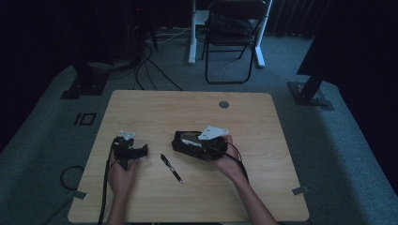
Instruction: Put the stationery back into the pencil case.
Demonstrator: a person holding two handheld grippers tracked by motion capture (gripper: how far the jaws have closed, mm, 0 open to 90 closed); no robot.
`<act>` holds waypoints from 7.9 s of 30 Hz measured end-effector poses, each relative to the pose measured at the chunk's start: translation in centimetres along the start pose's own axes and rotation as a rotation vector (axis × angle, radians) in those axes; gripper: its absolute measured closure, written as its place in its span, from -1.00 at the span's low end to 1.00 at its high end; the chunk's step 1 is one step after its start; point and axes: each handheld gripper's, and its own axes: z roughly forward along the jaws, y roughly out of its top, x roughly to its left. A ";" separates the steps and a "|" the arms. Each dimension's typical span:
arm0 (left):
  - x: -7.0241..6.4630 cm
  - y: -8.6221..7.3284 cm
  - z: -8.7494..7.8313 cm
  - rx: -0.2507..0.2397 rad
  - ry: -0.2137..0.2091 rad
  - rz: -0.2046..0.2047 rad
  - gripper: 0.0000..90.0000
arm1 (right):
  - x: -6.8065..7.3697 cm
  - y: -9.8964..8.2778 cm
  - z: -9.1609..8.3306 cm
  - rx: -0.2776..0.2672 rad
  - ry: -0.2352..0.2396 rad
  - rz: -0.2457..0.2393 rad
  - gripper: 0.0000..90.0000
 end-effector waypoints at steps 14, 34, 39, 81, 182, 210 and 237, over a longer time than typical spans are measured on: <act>0.0 0.0 0.0 0.000 0.000 -0.001 -0.71 | 0.9 -0.1 0.3 0.002 0.014 -0.016 0.17; 0.0 0.0 0.0 0.000 0.000 0.000 -0.71 | 2.2 -0.1 1.2 0.011 0.039 -0.043 0.18; 0.0 0.0 0.0 0.000 0.000 0.000 -0.71 | 2.6 -0.1 1.4 0.013 0.046 -0.046 0.18; 0.0 0.0 0.0 -0.001 0.000 -0.001 -0.71 | 4.9 -0.3 4.4 0.064 0.099 -0.058 0.19; 0.0 0.0 0.0 -0.002 0.001 -0.001 -0.71 | 6.9 -3.3 9.9 0.227 0.163 -0.033 0.77; 0.0 0.0 0.0 -0.001 0.000 -0.001 -0.71 | 7.0 -2.2 8.2 0.182 0.156 -0.060 0.77; 0.0 0.0 0.0 -0.001 0.000 -0.001 -0.71 | 7.2 -1.1 6.5 0.129 0.141 -0.088 0.77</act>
